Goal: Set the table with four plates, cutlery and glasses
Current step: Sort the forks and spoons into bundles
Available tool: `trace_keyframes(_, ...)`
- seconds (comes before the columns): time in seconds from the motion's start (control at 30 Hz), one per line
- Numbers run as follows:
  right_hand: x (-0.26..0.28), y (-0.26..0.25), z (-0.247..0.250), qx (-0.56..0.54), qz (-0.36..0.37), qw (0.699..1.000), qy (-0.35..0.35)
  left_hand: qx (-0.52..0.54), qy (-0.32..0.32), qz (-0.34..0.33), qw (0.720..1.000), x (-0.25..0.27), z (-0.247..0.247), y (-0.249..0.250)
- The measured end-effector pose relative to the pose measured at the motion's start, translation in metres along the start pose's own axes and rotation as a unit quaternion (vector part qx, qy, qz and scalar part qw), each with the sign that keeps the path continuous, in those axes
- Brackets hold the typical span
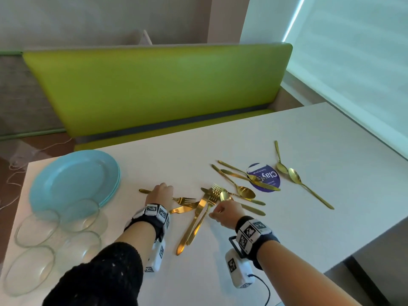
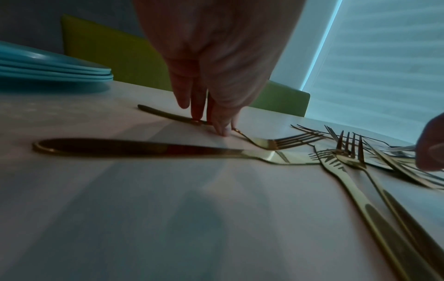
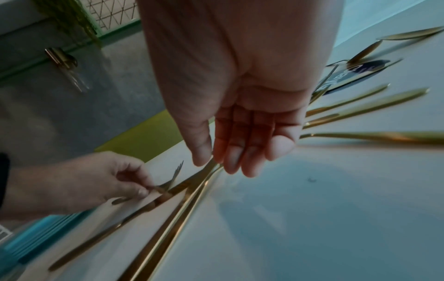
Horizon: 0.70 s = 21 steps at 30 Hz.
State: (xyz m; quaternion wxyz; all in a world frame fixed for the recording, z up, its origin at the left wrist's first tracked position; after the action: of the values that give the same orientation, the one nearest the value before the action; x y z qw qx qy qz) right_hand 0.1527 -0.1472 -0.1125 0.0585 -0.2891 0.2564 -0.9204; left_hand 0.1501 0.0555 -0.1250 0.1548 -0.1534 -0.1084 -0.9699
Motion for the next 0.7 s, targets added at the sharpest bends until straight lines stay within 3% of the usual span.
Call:
trace_keyframes(0.2,0.001,-0.008,-0.021,0.08,-0.062,0.994,-0.039,-0.05,0.049,-0.043,0.997,0.0,0.02,0.002)
trace_keyframes(0.47,-0.005,-0.009,-0.04,0.019,-0.127,0.992,0.016,0.171,0.084,-0.091,0.978,0.01,0.051,0.018)
trace_keyframes(0.53,-0.007,-0.008,-0.044,0.011,-0.138,0.99,0.024,0.251,0.076,-0.056,0.963,0.013,0.052,0.02)
trace_keyframes(0.7,-0.006,-0.005,-0.043,-0.007,-0.17,0.985,0.034,0.4,-0.017,0.055,0.915,0.01,0.035,0.012)
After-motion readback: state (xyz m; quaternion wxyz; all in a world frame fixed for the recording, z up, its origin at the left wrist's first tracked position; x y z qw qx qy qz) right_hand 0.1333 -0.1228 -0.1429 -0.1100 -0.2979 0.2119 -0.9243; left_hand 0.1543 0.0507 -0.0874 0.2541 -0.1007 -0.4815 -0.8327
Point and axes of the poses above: each hand's wrist, its own x-axis away from the middle knuckle, its own z-axis out of the back of the hand, y = z × x, the point moved 5 cm from there along -x, towards the middle knuckle, and after that the axes turned 5 degrees about z, right-handed, at the moved point
